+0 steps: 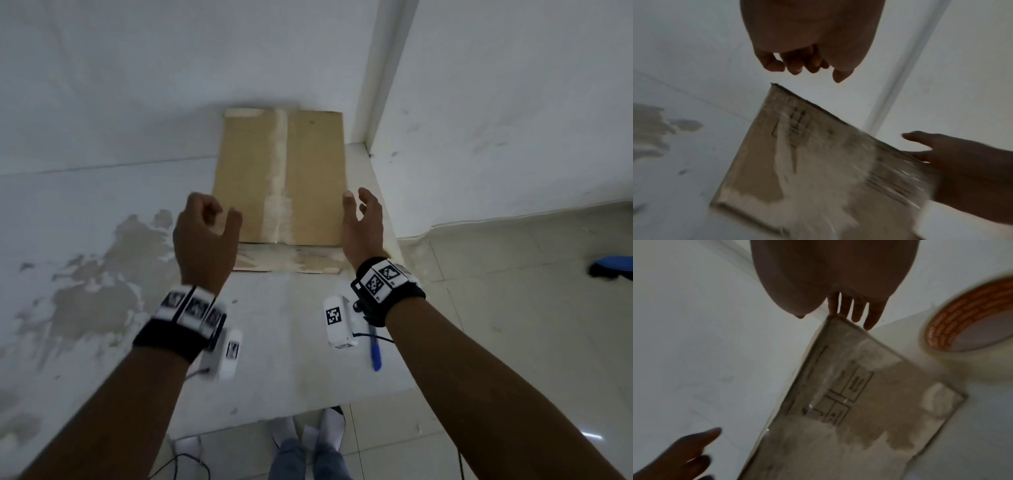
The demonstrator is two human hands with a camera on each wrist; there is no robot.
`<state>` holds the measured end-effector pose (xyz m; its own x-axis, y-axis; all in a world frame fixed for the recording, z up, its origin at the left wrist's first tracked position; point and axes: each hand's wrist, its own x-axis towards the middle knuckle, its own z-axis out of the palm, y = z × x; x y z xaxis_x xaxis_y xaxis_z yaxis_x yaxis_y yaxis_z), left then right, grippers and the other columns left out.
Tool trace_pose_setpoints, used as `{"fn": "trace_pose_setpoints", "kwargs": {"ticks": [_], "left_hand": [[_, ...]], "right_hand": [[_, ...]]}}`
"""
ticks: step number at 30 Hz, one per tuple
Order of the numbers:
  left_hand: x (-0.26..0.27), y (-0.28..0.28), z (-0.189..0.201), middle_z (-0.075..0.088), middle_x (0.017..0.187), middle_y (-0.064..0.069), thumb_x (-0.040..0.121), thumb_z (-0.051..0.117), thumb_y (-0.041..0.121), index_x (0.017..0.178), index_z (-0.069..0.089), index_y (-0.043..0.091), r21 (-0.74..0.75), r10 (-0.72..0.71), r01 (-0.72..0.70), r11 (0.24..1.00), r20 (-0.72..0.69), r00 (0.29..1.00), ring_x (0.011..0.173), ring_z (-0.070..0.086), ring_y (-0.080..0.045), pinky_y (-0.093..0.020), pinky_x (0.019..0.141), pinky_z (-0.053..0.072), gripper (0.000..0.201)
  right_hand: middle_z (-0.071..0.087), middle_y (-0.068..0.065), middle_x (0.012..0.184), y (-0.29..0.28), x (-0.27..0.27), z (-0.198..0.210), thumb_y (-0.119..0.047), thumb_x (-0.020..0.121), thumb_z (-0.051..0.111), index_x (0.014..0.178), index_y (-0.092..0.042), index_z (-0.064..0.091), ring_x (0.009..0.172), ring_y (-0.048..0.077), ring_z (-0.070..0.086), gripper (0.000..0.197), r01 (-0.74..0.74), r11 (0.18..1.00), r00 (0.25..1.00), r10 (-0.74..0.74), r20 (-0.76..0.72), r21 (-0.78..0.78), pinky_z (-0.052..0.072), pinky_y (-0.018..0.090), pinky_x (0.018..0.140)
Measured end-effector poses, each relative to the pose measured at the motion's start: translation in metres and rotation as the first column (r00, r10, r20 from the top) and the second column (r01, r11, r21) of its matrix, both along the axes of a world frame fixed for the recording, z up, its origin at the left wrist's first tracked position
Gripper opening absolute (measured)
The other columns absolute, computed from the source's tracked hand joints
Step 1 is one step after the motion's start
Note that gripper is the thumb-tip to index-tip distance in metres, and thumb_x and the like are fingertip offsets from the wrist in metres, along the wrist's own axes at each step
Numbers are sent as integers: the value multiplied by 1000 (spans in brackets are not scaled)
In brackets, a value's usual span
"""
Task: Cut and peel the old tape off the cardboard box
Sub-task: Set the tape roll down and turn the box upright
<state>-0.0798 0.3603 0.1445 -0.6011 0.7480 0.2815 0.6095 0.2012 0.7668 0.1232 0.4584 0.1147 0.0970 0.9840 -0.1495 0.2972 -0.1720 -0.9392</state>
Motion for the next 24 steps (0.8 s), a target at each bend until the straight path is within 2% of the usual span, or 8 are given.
{"fn": "trace_pose_setpoints", "kwargs": {"ticks": [2, 4, 6, 9, 12, 16, 20, 24], "left_hand": [[-15, 30, -6, 63, 100, -9, 85, 71, 27, 111, 57, 8, -47, 65, -63, 997, 49, 997, 93, 61, -32, -39, 84, 47, 35], [-28, 48, -8, 63, 127, -11, 91, 68, 28, 133, 52, 8, -133, 57, -38, 990, 147, 987, 116, 59, -31, -35, 97, 43, 49], [-38, 59, -12, 59, 142, -11, 99, 59, 30, 145, 47, 11, -258, 42, 21, 966, 236, 971, 129, 56, -30, -32, 101, 41, 51], [-44, 65, -18, 61, 141, -14, 107, 42, 35, 146, 50, 14, -392, -24, 132, 911, 269, 963, 126, 57, -36, -39, 101, 43, 45], [-43, 60, -22, 60, 142, -14, 108, 37, 37, 147, 48, 13, -373, -32, 151, 916, 307, 951, 126, 57, -36, -37, 98, 42, 46], [-30, 44, -27, 55, 146, -14, 109, 37, 34, 151, 41, 11, -323, 65, 60, 945, 363, 930, 130, 54, -35, -30, 92, 36, 47], [-8, 28, -43, 49, 147, -15, 108, 42, 29, 149, 37, 8, -211, 175, -83, 974, 467, 867, 129, 53, -34, -28, 88, 37, 46], [11, 30, -52, 36, 155, -20, 106, 47, 28, 154, 27, 1, -144, 234, -184, 972, 560, 795, 137, 46, -36, -42, 109, 44, 58]], "right_hand": [[38, -1, 158, 5, -5, 0, -46, 103, 45, 153, -18, 36, 145, 15, 37, 57, -8, 1000, 999, 9, 44, -13, 28, 27, 110], [36, 0, 161, 10, -11, -3, -44, 104, 42, 155, -20, 33, 147, 18, 34, 57, -43, 999, 994, 44, 96, -13, 26, 30, 113], [37, 0, 161, 16, -15, -6, -44, 106, 38, 157, -21, 30, 147, 22, 35, 56, -89, 995, 986, 94, 137, -37, 25, 37, 118], [47, 2, 155, 21, -14, -9, -43, 107, 33, 157, -23, 30, 141, 29, 44, 54, -141, 987, 976, 152, 159, -77, 32, 43, 117], [54, 3, 148, 27, -13, -13, -48, 104, 34, 154, -26, 35, 134, 29, 50, 55, -168, 984, 970, 177, 165, -66, 38, 46, 114], [70, -3, 119, 46, -15, 1, -45, 103, 43, 138, -27, 58, 109, 20, 63, 42, -247, 969, 948, 246, 200, -21, 49, 31, 94], [75, -12, 99, 80, -29, 18, -51, 95, 56, 119, -34, 73, 95, 11, 70, 34, -290, 957, 917, 271, 292, 23, 58, 35, 90], [79, -12, 102, 103, -38, 24, -56, 88, 64, 109, -35, 78, 94, 4, 70, 33, -286, 958, 895, 255, 365, 31, 56, 29, 92]]}}
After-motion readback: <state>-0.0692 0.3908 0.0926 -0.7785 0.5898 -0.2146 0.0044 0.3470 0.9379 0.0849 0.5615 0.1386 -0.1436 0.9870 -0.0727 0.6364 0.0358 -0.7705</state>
